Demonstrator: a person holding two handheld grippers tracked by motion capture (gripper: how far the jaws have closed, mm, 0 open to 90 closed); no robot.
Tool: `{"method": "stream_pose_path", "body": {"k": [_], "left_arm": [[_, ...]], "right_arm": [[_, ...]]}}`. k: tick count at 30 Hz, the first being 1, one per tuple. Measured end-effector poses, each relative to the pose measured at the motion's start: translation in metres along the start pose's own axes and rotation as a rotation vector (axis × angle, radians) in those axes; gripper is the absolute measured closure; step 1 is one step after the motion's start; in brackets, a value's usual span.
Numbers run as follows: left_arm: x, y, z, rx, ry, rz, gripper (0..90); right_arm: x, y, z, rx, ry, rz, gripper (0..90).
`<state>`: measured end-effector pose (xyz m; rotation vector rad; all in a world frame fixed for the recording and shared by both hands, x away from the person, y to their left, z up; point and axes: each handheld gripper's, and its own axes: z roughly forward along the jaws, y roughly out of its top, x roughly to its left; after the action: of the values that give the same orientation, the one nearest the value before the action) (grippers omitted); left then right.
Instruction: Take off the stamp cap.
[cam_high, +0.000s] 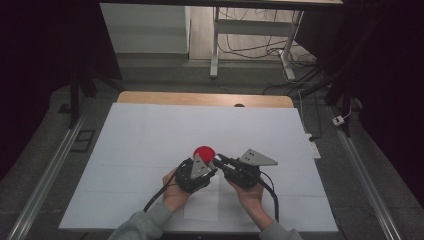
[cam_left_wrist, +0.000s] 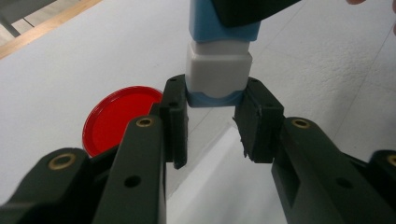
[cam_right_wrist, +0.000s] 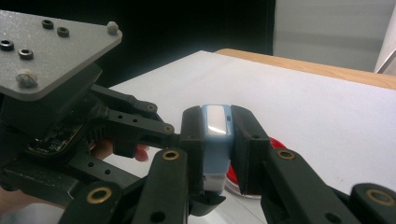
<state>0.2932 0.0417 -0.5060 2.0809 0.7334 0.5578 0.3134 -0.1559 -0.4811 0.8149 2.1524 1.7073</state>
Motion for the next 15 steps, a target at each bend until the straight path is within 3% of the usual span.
{"method": "stream_pose_path", "body": {"k": [15], "left_arm": [[0.0007, 0.0003, -0.0012, -0.009, -0.013, -0.012, 65.5]], "right_arm": [[0.0027, 0.0001, -0.0013, -0.014, -0.014, -0.004, 75.3]]}}
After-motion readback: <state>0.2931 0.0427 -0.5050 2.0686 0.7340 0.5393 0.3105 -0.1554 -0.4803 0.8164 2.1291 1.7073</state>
